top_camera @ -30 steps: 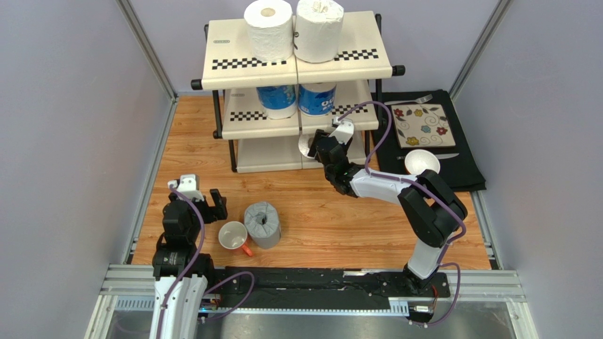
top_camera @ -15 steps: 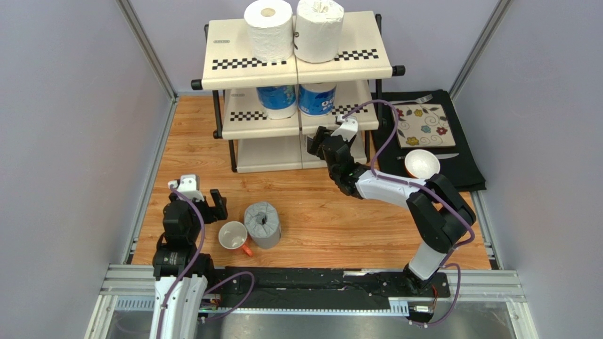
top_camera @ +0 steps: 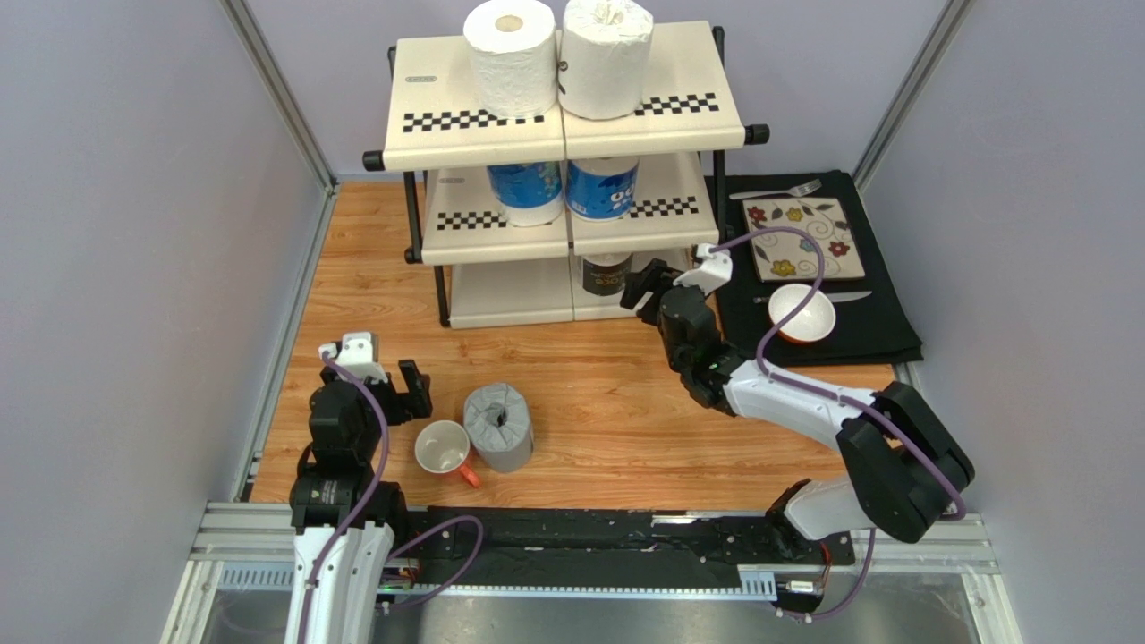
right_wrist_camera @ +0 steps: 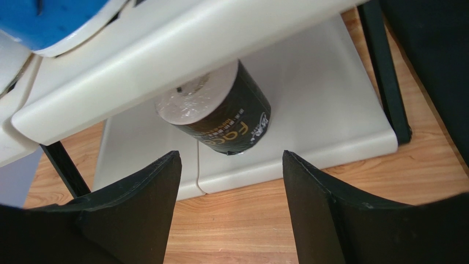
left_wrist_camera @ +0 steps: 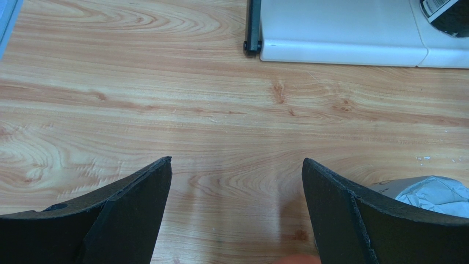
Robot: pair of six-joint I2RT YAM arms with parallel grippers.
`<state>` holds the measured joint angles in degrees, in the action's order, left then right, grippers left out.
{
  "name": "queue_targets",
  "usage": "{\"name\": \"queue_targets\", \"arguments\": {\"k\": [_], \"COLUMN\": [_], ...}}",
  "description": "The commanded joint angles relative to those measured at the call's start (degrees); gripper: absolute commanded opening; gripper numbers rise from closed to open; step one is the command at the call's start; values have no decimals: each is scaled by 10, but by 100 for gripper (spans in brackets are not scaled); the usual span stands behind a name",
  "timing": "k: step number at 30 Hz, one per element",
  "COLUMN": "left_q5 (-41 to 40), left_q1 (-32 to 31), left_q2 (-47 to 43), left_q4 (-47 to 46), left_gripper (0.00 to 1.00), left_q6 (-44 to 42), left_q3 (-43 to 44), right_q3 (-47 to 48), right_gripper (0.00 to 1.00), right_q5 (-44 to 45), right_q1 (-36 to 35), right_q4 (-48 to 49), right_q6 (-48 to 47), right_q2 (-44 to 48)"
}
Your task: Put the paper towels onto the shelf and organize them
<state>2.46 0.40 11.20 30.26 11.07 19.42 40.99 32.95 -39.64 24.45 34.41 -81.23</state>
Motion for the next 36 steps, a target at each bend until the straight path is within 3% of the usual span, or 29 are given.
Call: {"name": "queue_targets", "arguments": {"k": [1,5,14,21,36], "left_q5": [-1,-3,-4,-7,-4], "left_q1": [-2,-2,-1,-2,-2], "left_q2": [-6,-7,-8,-11,-11], "left_q4": [-15,-13,-13,-13,-13], "left_gripper": [96,96,96,96,96], "left_q6": [-4,-4,-4,-4,-4], "left_q3": [-2,-3,-3,-3,-3], "right_q3": [-32,-34,-28,-14,31], "right_gripper": [71,71,72,74,75], "right_q5": [3,-35,-124,-130,-133], "right_q1": [23,64,125,132,142], "right_q4": [30,31,197,299,307], "right_q6": [83,161,262,272,266], "right_q2": [18,-4,-138,-212,-255]}}
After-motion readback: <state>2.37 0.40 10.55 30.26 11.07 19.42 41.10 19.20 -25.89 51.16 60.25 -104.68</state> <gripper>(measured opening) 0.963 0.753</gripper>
